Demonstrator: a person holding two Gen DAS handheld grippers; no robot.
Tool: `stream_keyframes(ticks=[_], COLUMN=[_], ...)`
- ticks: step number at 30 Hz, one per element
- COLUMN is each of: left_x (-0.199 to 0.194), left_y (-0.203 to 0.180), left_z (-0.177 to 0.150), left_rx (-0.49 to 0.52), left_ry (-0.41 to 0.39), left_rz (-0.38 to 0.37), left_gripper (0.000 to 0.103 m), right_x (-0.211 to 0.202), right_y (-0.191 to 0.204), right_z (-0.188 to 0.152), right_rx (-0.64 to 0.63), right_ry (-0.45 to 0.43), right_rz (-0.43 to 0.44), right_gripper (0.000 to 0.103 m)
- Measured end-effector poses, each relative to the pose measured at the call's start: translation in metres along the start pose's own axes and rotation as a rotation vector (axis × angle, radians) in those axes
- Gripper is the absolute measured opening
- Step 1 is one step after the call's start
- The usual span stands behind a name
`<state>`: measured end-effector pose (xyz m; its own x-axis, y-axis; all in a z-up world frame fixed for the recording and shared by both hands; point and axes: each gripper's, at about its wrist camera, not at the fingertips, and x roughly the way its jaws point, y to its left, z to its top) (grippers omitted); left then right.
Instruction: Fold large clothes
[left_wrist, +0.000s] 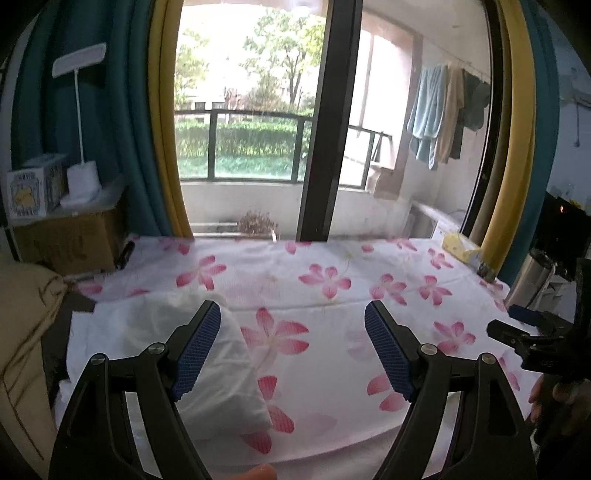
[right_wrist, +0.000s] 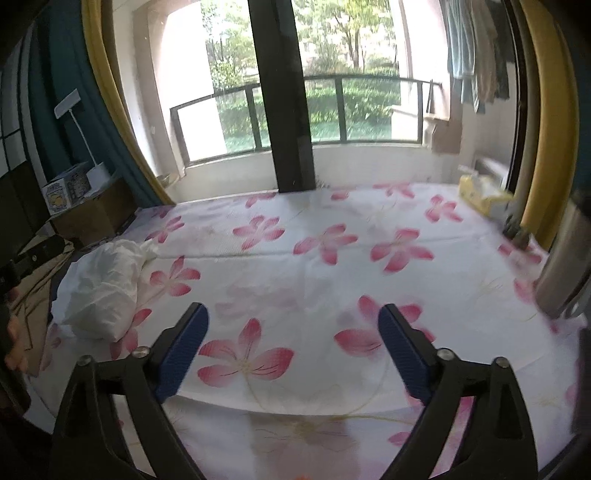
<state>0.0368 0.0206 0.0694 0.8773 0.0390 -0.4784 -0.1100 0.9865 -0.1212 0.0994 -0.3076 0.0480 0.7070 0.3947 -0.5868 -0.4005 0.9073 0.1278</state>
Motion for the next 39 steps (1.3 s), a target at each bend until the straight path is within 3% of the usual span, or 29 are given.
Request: stream_keyframes(ticks=[9,23,32,39], left_x=[-0.026,-0.067,-0.067,-0.053], left_y=[0.004,0.018,0.032,0.045], left_z=[0.019,0.043,0.04,0.035], left_rx=[0.003,0.058,0.015,-0.022], left_ry=[-0.098,-0.24,-0.255,-0.214], left_rz=[-0.02,0.063,0.05,0.046], left_gripper=[0.083,0.083,0.083,0.083], right_x=[-0.03,-0.065,-0.078,-0.059], right_y=[0.006,0.023,0.036,0.041], right_z=[0.019,0.045,0.062,0.066], right_rx=[-0.052,-0.109,-0.141,-0.154], right_ry=[-0.078,-0.195,-0.27,-0.236], right_rz=[-0.045,-0.07,-0.093,-0.098], right_gripper=[0.096,0.097,0.097,0.097])
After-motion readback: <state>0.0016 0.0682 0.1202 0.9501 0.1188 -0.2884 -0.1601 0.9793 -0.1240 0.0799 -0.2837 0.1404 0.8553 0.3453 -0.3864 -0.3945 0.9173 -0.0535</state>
